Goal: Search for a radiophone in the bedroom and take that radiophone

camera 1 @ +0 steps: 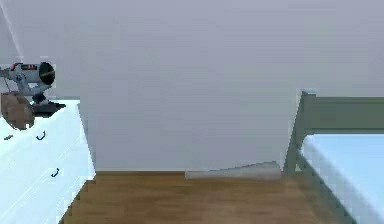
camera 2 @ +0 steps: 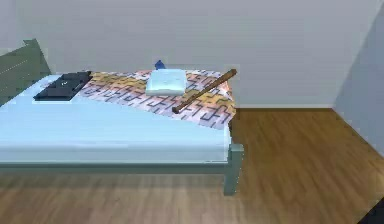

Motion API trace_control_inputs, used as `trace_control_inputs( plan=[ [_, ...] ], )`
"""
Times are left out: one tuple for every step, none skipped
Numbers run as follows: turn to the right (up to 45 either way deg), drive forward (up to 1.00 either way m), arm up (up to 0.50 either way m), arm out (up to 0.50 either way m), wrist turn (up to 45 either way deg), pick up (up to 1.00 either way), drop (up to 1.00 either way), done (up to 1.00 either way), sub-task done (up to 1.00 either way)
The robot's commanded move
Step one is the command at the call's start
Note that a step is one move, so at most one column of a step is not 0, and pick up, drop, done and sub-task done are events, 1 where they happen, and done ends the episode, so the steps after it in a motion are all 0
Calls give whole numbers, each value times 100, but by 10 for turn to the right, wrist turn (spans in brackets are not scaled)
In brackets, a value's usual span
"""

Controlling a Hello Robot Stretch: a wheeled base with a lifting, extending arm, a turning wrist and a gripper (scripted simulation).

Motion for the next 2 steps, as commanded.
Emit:
trace_control_inputs(
  plan=[
    [-450, 0, 0, 0, 0, 0, 0, 0, 0],
    [-450, 0, 0, 0, 0, 0, 0, 0, 0]
  ],
)
